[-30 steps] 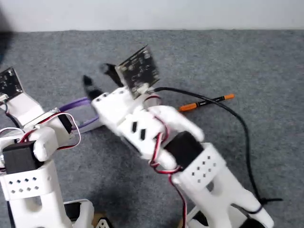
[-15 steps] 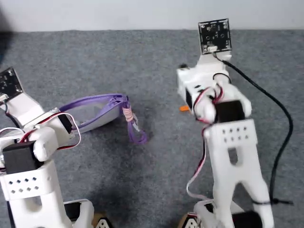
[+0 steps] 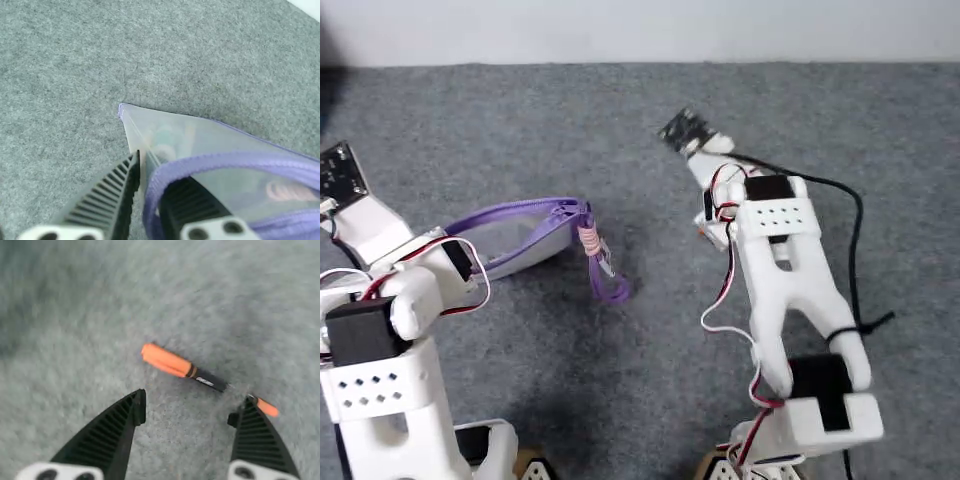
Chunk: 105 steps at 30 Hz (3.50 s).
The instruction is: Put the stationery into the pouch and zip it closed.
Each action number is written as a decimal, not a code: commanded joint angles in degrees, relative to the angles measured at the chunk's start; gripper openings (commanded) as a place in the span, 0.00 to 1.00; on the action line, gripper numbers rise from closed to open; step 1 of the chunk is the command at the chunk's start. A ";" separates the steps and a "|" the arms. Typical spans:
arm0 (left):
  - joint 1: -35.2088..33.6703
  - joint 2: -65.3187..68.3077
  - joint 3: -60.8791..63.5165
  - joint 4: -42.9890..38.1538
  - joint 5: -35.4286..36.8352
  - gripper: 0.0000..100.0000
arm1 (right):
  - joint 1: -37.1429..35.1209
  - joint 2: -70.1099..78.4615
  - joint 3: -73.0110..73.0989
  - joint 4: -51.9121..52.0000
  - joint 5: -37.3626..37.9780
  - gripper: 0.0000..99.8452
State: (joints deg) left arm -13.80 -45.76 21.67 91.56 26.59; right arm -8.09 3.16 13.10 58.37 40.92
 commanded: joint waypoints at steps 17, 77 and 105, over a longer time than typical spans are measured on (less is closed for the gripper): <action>-0.35 0.09 -0.92 -1.67 0.79 0.01 | 1.71 19.03 -2.99 -15.78 15.91 0.22; 0.09 -0.35 -0.92 -1.76 0.79 0.01 | -34.51 -39.08 -16.00 -2.77 -54.42 0.01; 0.09 -0.35 -0.92 -1.76 0.79 0.01 | -42.77 -39.16 24.97 -60.00 -29.10 0.01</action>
State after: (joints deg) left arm -13.80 -45.76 21.67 91.56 26.59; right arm -49.85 -33.93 38.59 -3.08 8.40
